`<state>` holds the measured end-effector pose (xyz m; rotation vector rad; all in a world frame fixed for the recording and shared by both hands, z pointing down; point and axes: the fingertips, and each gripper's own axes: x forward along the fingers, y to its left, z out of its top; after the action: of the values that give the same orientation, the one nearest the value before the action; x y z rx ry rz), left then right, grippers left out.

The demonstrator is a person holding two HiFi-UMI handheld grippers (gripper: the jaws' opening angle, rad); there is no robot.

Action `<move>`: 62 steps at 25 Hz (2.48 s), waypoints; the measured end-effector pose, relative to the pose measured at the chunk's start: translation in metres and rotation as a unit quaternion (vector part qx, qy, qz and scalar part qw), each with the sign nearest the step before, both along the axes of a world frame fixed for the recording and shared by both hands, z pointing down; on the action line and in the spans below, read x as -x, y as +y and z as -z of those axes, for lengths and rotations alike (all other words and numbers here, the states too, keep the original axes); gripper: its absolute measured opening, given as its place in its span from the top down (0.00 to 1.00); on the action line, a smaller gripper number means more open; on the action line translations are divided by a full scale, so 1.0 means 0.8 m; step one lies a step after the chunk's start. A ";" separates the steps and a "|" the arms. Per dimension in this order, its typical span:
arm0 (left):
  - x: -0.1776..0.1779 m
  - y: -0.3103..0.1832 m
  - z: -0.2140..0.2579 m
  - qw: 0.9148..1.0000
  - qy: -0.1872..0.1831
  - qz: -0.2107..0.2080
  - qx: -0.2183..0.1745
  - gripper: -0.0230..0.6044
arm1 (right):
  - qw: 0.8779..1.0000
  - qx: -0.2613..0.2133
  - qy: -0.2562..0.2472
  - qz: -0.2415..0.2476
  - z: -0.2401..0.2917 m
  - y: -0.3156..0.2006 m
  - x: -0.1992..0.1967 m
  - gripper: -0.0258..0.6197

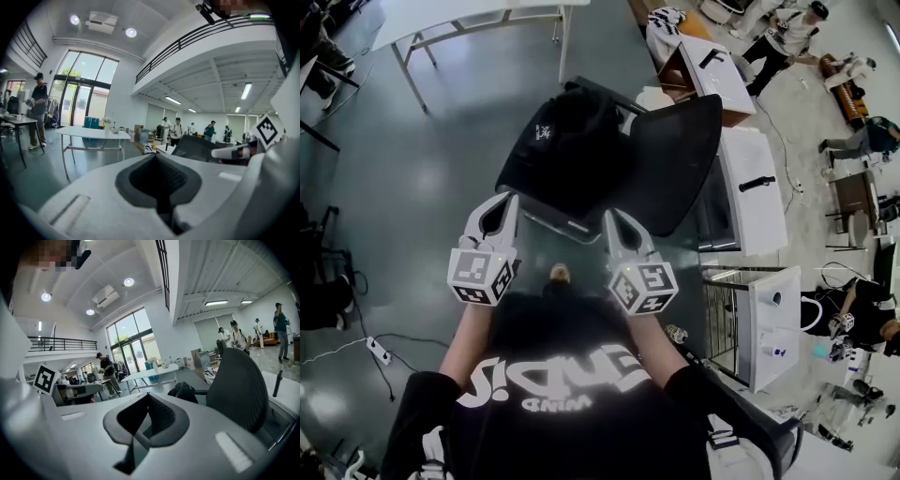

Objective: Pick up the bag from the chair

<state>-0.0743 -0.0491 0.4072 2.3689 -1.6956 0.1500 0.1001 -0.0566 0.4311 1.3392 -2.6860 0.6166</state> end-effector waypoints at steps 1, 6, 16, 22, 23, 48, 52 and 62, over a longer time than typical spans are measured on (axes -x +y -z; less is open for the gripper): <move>0.000 -0.010 0.001 1.000 0.000 0.001 0.000 0.96 | 1.000 0.001 -0.001 0.000 -0.001 -0.010 -0.001 0.96; 0.010 -0.057 -0.003 1.000 0.002 0.001 0.006 0.96 | 1.000 0.015 0.002 -0.001 -0.012 -0.057 0.007 0.96; 0.055 -0.189 -0.009 0.999 -0.001 -0.050 0.013 0.96 | 0.998 0.026 -0.012 -0.059 -0.020 -0.171 0.044 0.96; 0.072 -0.273 -0.014 0.995 -0.002 -0.102 0.020 0.96 | 0.993 0.031 -0.017 -0.110 -0.021 -0.235 0.066 0.96; 0.074 -0.284 -0.016 0.994 -0.001 -0.112 0.021 0.96 | 0.992 0.031 -0.018 -0.119 -0.021 -0.242 0.068 0.96; 0.046 -0.375 -0.048 0.983 0.015 -0.177 0.056 0.96 | 0.985 0.048 0.012 -0.166 -0.041 -0.313 0.052 0.64; 0.045 -0.375 -0.055 0.983 0.012 -0.171 0.063 0.96 | 0.985 0.074 0.009 -0.155 -0.065 -0.329 0.054 0.50; 0.043 -0.406 -0.076 0.984 0.010 -0.162 0.073 0.96 | 0.982 0.121 0.025 -0.142 -0.127 -0.375 0.059 0.39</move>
<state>-0.1091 -0.3742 0.4676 2.5045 -1.2322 0.2909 0.0527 -0.3568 0.5326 1.6509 -2.3077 0.8892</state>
